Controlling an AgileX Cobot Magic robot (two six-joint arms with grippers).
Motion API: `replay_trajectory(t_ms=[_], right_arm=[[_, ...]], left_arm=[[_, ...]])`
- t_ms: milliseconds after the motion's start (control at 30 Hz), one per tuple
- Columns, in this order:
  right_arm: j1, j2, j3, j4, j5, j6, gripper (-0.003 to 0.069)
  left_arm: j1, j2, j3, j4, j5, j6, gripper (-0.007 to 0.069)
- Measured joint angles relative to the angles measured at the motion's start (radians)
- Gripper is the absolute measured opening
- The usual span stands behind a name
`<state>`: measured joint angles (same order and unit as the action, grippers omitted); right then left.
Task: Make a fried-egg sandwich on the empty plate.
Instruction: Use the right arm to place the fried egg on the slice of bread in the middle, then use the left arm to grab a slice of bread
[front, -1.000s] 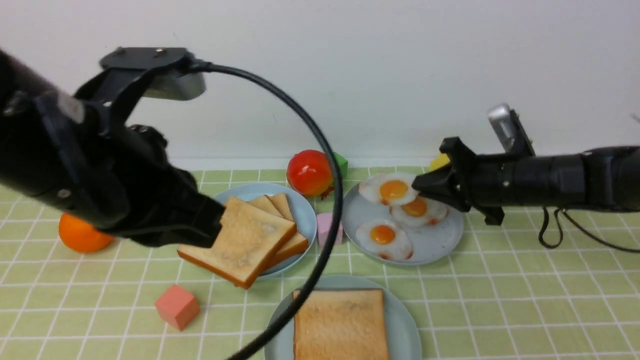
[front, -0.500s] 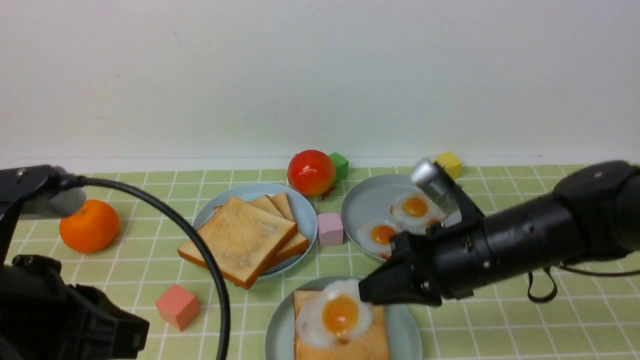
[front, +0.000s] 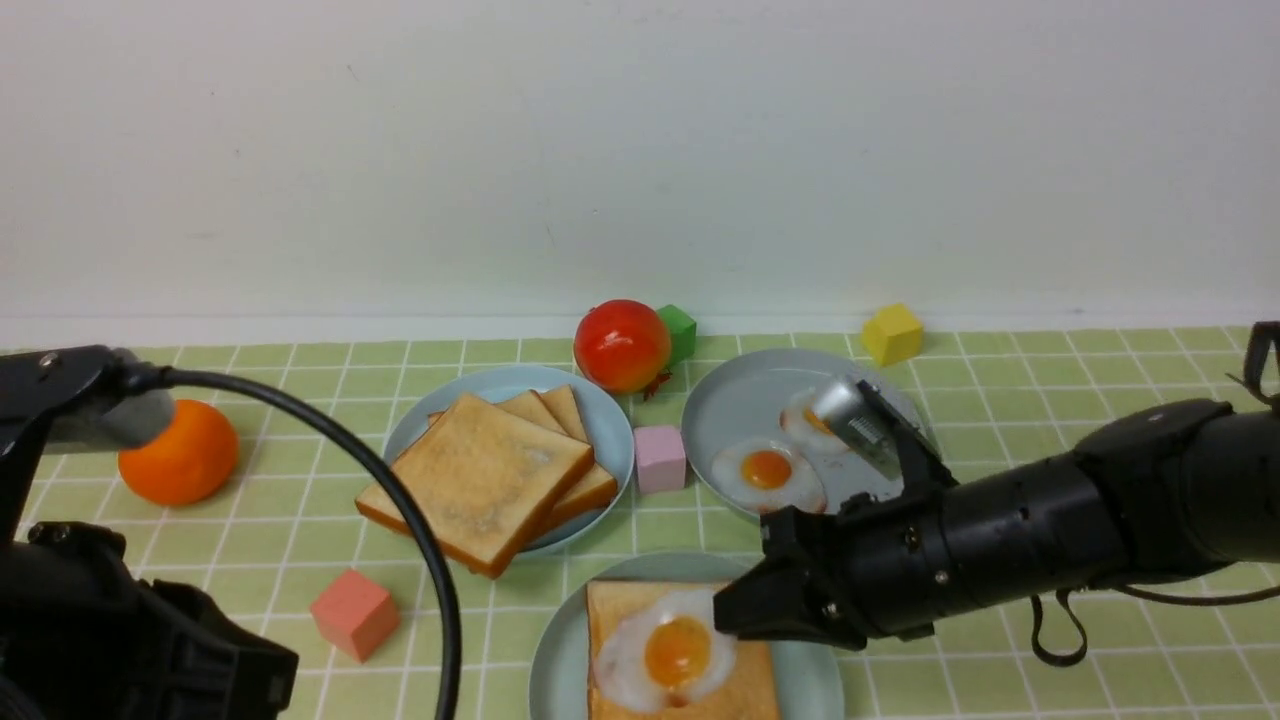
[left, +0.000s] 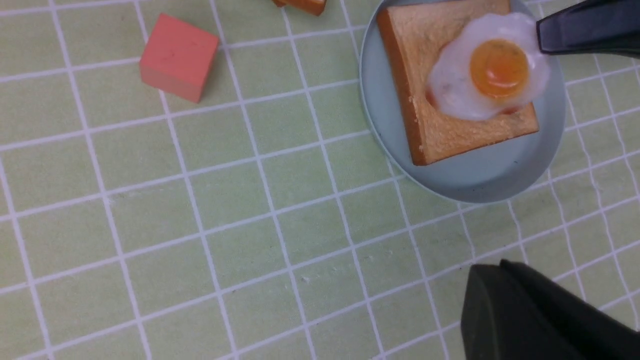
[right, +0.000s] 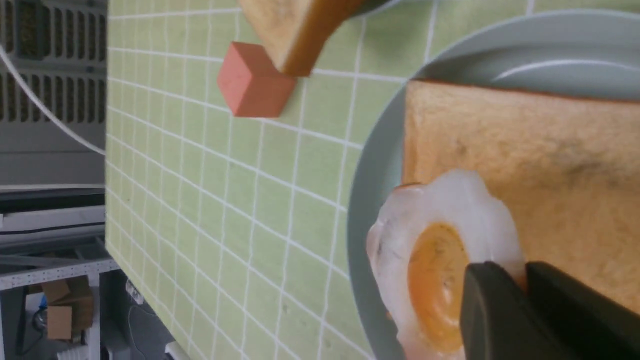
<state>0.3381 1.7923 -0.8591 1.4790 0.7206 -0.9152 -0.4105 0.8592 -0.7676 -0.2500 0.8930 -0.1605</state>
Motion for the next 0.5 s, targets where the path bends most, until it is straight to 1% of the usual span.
replay_trajectory(t_ms=[67, 100, 200, 233, 267, 300, 333, 367, 400, 433, 500], right_arm=[[0.0, 0.006, 0.0, -0.001, -0.018, -0.011, 0.0116], [0.0, 0.006, 0.0, 0.0, -0.025, -0.022, 0.0144], [-0.001, 0.001, 0.0, -0.006, -0.024, -0.057, 0.0262], [-0.006, -0.008, 0.0, -0.022, -0.021, -0.068, 0.0332], [-0.013, -0.018, 0.0, -0.037, -0.017, -0.076, 0.038], [-0.016, -0.028, 0.0, -0.045, -0.017, -0.079, 0.0404], [-0.034, -0.058, 0.0, -0.083, -0.015, -0.089, 0.0494], [-0.036, -0.069, 0.0, -0.087, -0.014, -0.09, 0.0515], [-0.056, -0.113, -0.001, -0.124, -0.011, -0.086, 0.058], [-0.072, -0.151, -0.007, -0.157, -0.005, -0.072, 0.0616], [-0.1, -0.224, -0.037, -0.259, 0.021, -0.004, 0.0658]], left_arm=[[0.0, 0.0, 0.0, -0.008, 0.0, 0.0, -0.0006], [0.0, 0.0, 0.0, -0.012, 0.0, 0.0, -0.0005], [0.0, 0.0, 0.0, -0.022, 0.0, 0.0, -0.0003], [0.0, 0.0, 0.0, -0.024, 0.0, 0.0, -0.0003], [0.0, 0.0, 0.0, -0.024, 0.0, 0.0, -0.0003], [0.0, 0.0, 0.0, -0.024, 0.0, 0.0, -0.0003], [0.0, 0.0, 0.0, -0.024, 0.0, 0.0, -0.0003], [0.0, 0.0, 0.0, -0.024, 0.0, -0.001, -0.0003], [0.0, 0.0, 0.0, -0.024, 0.0, -0.001, -0.0003], [0.0, 0.0, 0.0, -0.024, 0.0, -0.001, -0.0002], [0.0, 0.0, 0.0, -0.024, -0.006, -0.001, -0.0001]])
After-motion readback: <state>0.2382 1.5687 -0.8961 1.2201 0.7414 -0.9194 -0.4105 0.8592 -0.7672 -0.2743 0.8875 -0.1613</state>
